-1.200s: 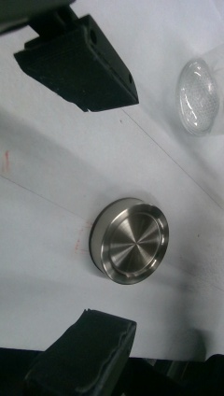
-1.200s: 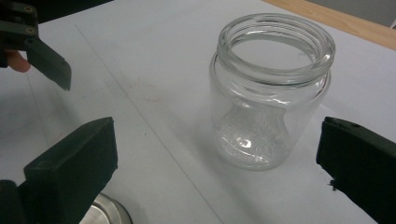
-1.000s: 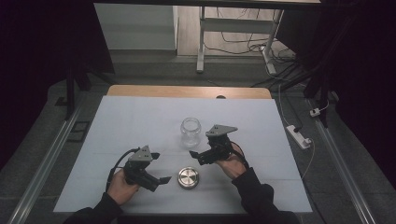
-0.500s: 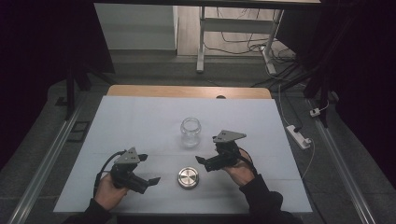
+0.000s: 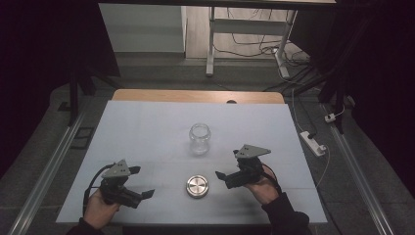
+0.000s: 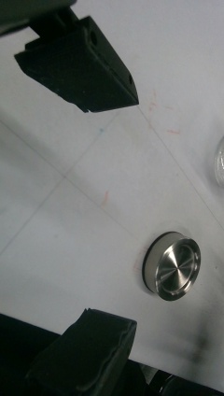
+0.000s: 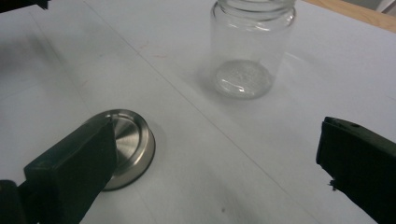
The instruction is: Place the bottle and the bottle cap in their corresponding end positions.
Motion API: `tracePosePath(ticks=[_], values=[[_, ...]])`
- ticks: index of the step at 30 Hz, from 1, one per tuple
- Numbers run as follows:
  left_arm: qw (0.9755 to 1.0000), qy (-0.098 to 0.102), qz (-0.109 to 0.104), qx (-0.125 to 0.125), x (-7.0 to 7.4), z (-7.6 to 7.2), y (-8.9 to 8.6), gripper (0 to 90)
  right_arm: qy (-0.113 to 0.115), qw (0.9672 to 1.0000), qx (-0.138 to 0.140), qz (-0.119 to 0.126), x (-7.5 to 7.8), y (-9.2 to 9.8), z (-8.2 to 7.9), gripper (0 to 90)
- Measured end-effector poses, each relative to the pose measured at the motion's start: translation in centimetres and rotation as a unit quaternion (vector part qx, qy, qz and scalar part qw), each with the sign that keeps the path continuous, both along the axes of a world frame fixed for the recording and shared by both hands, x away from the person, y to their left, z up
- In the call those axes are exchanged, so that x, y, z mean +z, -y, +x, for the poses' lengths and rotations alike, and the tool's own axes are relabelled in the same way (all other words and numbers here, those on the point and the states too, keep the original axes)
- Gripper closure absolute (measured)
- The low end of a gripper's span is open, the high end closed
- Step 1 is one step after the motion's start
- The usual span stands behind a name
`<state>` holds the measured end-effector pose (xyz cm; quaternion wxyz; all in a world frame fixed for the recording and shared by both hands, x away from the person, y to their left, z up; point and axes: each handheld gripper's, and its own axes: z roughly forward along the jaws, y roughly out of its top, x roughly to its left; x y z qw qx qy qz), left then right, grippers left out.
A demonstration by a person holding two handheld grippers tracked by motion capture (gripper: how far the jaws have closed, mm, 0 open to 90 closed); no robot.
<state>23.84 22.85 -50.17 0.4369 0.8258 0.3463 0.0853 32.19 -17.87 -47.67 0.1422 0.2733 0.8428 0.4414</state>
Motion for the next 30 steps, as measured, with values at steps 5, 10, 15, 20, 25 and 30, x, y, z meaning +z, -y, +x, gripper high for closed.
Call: tracePosePath(ticks=[5,10,15,20,25,30], values=[[0.9998,-0.003,-0.006,0.02,-0.2,-0.9,-1.5,0.3,-0.003,0.9999,-0.016,-0.002,-0.2,1.5,-0.7,0.0],[0.9992,-0.005,-0.014,0.037,-0.4,-1.6,-2.8,0.3,-0.009,0.9995,-0.031,-0.001,-0.4,3.1,-1.4,0.0],[0.9986,-0.009,-0.018,0.05,-0.6,-2.2,-3.7,0.3,-0.011,0.9987,-0.049,-0.001,-0.6,4.7,-2.2,0.0],[0.9978,-0.009,-0.015,0.064,-0.8,-2.7,-4.4,0.3,-0.014,0.9973,-0.071,-0.002,-0.9,6.2,-2.7,0.0],[0.9969,-0.009,-0.006,0.078,-0.9,-3.2,-5.0,0.2,-0.019,0.9961,-0.086,-0.003,-1.1,7.5,-3.3,0.0],[0.9957,-0.009,-0.003,0.092,-1.0,-3.7,-5.5,0.2,-0.02,0.9947,-0.101,-0.004,-1.2,8.7,-4.1,0.0]])
